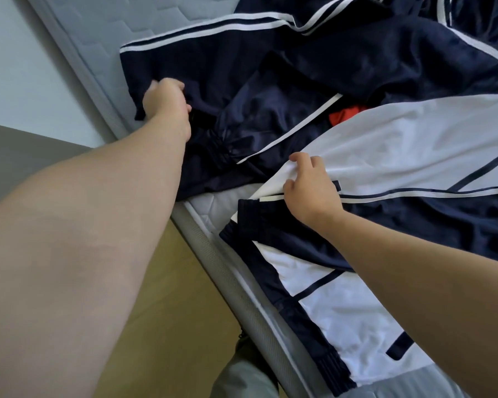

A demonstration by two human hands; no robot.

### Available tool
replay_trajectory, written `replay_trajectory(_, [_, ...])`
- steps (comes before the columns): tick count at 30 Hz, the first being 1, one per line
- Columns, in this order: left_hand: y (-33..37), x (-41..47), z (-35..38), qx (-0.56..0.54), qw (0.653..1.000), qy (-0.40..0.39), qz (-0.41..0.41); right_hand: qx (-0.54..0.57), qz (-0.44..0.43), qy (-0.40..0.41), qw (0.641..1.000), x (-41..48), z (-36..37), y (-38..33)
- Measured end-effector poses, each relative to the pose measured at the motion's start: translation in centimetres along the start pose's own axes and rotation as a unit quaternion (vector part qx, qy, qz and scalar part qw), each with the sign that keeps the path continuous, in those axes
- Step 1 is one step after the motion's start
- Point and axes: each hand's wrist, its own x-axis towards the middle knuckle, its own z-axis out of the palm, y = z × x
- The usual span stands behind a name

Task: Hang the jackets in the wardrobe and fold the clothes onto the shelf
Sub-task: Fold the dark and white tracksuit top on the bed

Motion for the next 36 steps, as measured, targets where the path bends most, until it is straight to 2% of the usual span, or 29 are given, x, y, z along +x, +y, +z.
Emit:
replay_trajectory(2, [0.4,-1.1,0.5,0.106,0.987,0.003,0.118,0.019,0.002,0.005,1.000,0.1,0.1,0.1])
replay_trajectory(3, [0.2,-2.4,0.8,0.162,0.970,-0.012,0.180,0.039,0.007,0.009,0.999,0.1,-0.1,0.1])
replay_trajectory(5, [-1.4,-5.7,1.3,0.265,0.913,-0.060,0.304,0.109,0.037,0.025,0.993,0.5,-0.7,0.2])
replay_trajectory(7, [-4.3,-10.5,1.3,0.344,0.830,-0.121,0.422,0.232,0.109,0.039,0.966,0.8,-2.0,0.4])
replay_trajectory(9, [-7.8,-14.9,0.6,0.379,0.728,-0.177,0.544,0.398,0.214,0.023,0.892,1.1,-3.7,0.8])
replay_trajectory(11, [-10.9,-18.5,0.2,0.389,0.622,-0.200,0.649,0.548,0.287,-0.018,0.785,0.9,-6.3,2.4])
replay_trajectory(13, [-13.9,-21.4,0.0,0.389,0.546,-0.253,0.698,0.660,0.281,-0.069,0.693,0.3,-9.0,5.0])
replay_trajectory(15, [-16.6,-23.3,-0.2,0.387,0.489,-0.325,0.711,0.711,0.253,-0.106,0.648,-0.8,-11.4,8.0])
replay_trajectory(16, [-17.7,-23.9,-0.4,0.394,0.456,-0.351,0.717,0.712,0.254,-0.123,0.643,-1.7,-12.4,9.2])
replay_trajectory(20, [-20.2,-26.1,0.0,0.448,0.330,-0.410,0.723,0.655,0.303,-0.178,0.669,-5.9,-14.9,13.6])
replay_trajectory(21, [-20.4,-26.6,0.3,0.470,0.306,-0.427,0.710,0.631,0.316,-0.178,0.686,-7.1,-15.2,14.3])
replay_trajectory(22, [-20.7,-27.1,0.7,0.488,0.301,-0.440,0.691,0.591,0.328,-0.174,0.716,-8.1,-15.2,15.0])
replay_trajectory(23, [-20.9,-27.5,1.0,0.488,0.332,-0.451,0.669,0.543,0.340,-0.167,0.749,-9.0,-15.1,15.6])
replay_trajectory(24, [-20.9,-27.9,1.2,0.465,0.404,-0.457,0.641,0.492,0.351,-0.147,0.783,-9.6,-14.8,16.3])
replay_trajectory(26, [-20.4,-28.5,1.8,0.419,0.598,-0.411,0.546,0.384,0.353,-0.086,0.849,-10.8,-14.0,17.2])
replay_trajectory(27, [-20.0,-28.6,2.1,0.419,0.682,-0.362,0.478,0.332,0.354,-0.056,0.872,-11.2,-13.6,17.7])
replay_trajectory(28, [-19.5,-28.6,2.5,0.426,0.746,-0.301,0.413,0.311,0.360,-0.042,0.879,-11.6,-13.3,18.0])
replay_trajectory(31, [-18.5,-27.9,4.4,0.410,0.869,-0.142,0.239,0.330,0.396,-0.060,0.855,-13.1,-12.4,18.5])
replay_trajectory(33, [-18.2,-27.2,5.5,0.334,0.932,-0.105,0.094,0.341,0.402,-0.082,0.846,-14.2,-11.6,18.8])
replay_trajectory(34, [-18.1,-26.8,5.8,0.297,0.948,-0.105,0.038,0.348,0.401,-0.087,0.843,-14.8,-11.3,18.9])
replay_trajectory(36, [-18.3,-26.3,6.1,0.260,0.957,-0.127,-0.005,0.374,0.403,-0.087,0.831,-15.8,-10.6,19.6])
